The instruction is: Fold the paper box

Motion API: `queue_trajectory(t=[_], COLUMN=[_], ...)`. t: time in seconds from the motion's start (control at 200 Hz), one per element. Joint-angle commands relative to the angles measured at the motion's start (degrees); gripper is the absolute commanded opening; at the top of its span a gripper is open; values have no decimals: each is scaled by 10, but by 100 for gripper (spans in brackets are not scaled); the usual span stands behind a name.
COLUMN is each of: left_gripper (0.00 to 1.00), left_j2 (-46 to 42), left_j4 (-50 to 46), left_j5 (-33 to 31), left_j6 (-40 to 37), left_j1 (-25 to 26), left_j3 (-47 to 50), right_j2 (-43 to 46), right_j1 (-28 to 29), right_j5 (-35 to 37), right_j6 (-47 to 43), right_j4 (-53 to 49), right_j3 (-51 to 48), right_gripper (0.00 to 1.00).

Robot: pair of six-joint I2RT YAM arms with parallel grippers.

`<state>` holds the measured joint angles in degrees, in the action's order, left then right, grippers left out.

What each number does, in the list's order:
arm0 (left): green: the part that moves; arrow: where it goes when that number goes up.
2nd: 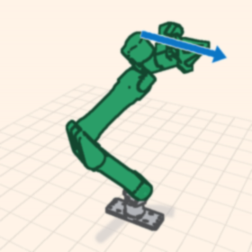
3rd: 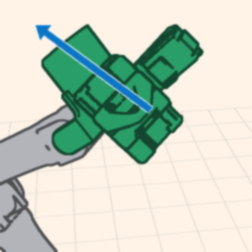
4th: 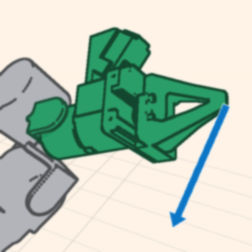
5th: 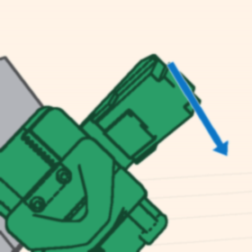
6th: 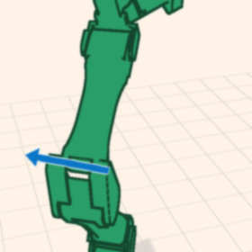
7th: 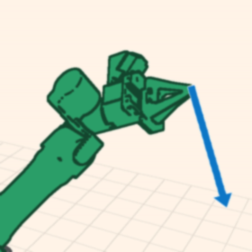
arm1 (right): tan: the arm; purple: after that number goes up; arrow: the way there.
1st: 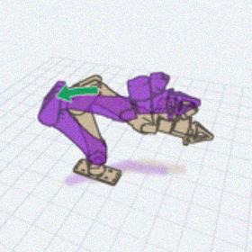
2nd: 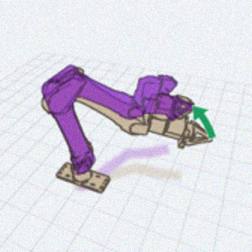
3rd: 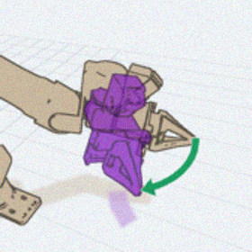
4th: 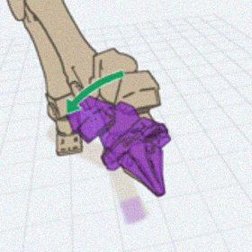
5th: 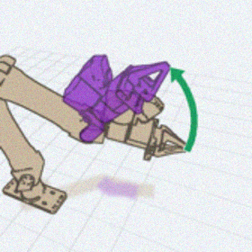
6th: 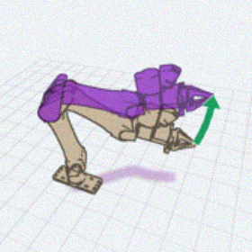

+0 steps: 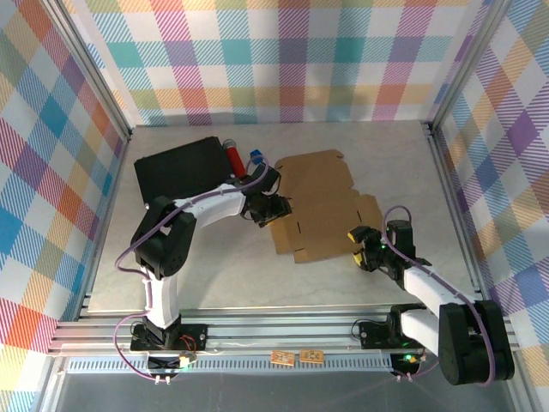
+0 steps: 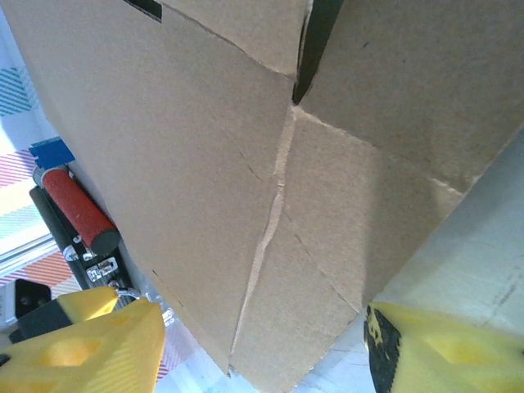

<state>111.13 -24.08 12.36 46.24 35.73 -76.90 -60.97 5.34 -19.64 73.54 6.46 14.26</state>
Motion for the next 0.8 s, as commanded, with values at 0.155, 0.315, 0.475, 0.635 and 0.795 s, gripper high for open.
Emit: queue_trajectory(t=[0.155,0.315,0.475,0.635,0.795], left_gripper=[55,55,54,55,59], left_j2=[26,30,26,-2,-91], left_j4=[-5,-6,-16,-18,-21], left_j5=[13,17,16,14,-1], left_j6=[-13,-15,-22,-15,20], left_j1=[4,4,4,4,10], left_j3=[9,7,6,8,19], right_j2=[52,70,-74,-124,-22], right_j1=[5,5,6,13,32], right_j5=[-1,25,-6,11,82], right_j6=[14,28,27,42,118], right_j4=[-54,-20,122,162,14], right_j3=[-10,-37,-7,32,88], right_gripper=[67,66,57,35,0])
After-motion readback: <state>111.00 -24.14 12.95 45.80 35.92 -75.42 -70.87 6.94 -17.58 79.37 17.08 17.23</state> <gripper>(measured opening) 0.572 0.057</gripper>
